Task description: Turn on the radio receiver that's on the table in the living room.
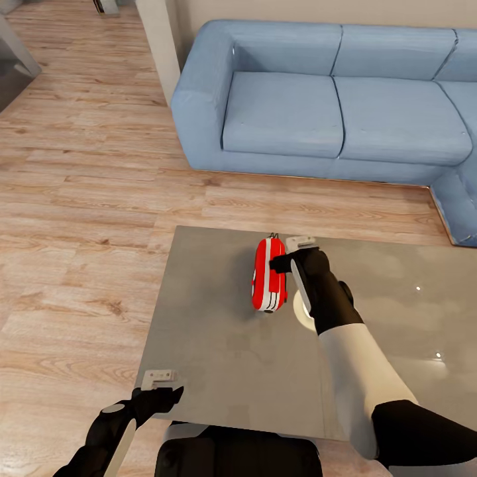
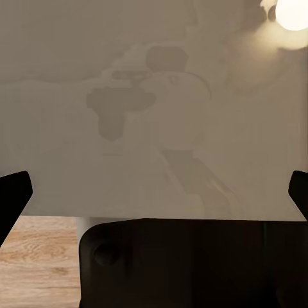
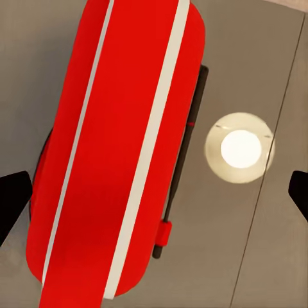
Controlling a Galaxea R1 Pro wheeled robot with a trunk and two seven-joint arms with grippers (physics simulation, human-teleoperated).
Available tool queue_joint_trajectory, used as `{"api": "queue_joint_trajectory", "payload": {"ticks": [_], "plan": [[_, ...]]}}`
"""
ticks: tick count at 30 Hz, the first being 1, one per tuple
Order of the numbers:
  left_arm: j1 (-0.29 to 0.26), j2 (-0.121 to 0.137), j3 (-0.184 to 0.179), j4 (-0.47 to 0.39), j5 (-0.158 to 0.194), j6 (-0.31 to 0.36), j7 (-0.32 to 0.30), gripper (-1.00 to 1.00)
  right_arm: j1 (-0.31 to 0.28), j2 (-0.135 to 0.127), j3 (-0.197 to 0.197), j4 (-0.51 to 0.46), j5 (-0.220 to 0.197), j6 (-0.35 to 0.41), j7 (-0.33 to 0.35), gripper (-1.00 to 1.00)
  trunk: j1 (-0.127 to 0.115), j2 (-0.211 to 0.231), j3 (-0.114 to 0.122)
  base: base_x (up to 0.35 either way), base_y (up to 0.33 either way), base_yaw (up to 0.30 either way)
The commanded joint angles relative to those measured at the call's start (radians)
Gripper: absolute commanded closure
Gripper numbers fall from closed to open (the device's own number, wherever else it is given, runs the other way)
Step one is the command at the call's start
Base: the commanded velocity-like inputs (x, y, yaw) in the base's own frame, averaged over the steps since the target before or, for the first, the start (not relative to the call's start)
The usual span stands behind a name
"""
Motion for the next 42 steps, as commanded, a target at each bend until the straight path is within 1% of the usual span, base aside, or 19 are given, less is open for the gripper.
{"api": "queue_joint_trajectory", "payload": {"ticks": [1,4,6,9,15,17,23,32,36,39,40,42], "plan": [[0.000,0.000,0.000,0.000,0.000,0.000,0.000,-1.00,-0.001,0.000,0.001,0.004,0.000,-0.001,0.000,-1.00,0.000,0.000,0.000,0.000,0.000,0.000],[0.000,0.000,0.000,0.000,0.000,0.000,0.000,-1.00,-0.014,0.000,0.004,0.028,0.000,-0.012,0.000,-1.00,0.000,0.000,0.000,0.000,0.000,0.000],[0.000,0.000,0.000,0.000,0.000,0.000,0.000,-1.00,-0.027,0.000,0.005,0.061,0.000,-0.032,0.000,-1.00,0.000,0.000,0.000,0.000,0.000,0.000],[0.000,0.000,0.001,0.000,0.000,0.000,0.000,-1.00,-0.032,0.000,0.006,0.090,-0.001,-0.050,0.000,-1.00,0.000,0.000,0.000,0.000,0.000,0.000],[0.000,0.000,0.001,0.000,0.000,0.000,0.000,-1.00,-0.035,0.000,0.006,0.107,-0.016,-0.059,0.000,-1.00,0.000,0.000,0.000,0.000,0.000,0.000],[0.000,0.000,0.000,0.000,0.000,0.000,0.000,-1.00,-0.035,0.000,0.006,0.131,-0.022,-0.079,0.000,-1.00,0.000,0.000,0.000,0.000,0.000,0.000],[0.000,0.000,0.001,0.000,-0.001,0.000,0.000,-1.00,-0.035,0.000,0.007,0.185,-0.026,-0.127,0.000,-1.00,0.000,0.000,0.000,0.000,0.000,0.000],[0.000,0.000,0.000,0.000,0.001,-0.001,-0.001,-1.00,-0.035,0.000,0.006,0.211,-0.027,-0.148,0.000,-1.00,0.000,0.000,0.000,0.000,0.000,0.000],[0.000,0.000,0.000,0.000,0.002,-0.002,-0.001,-1.00,-0.055,0.000,0.006,0.267,-0.028,-0.165,0.000,-1.00,0.000,0.000,0.000,0.000,0.000,0.000],[0.000,0.000,0.000,0.000,0.002,-0.002,-0.001,-1.00,-0.071,0.000,0.005,0.316,-0.047,-0.197,0.000,-1.00,0.000,0.000,0.000,0.000,0.000,0.000],[0.000,0.000,0.000,0.000,0.002,-0.002,-0.001,-1.00,-0.075,0.000,0.005,0.335,-0.069,-0.210,-0.001,-1.00,0.000,0.000,0.000,0.000,0.000,0.000],[0.000,0.000,0.000,0.000,0.002,-0.002,-0.002,-1.00,-0.076,0.000,0.005,0.341,-0.072,-0.212,-0.001,-1.00,0.000,0.000,0.000,0.000,0.000,0.000]]}}
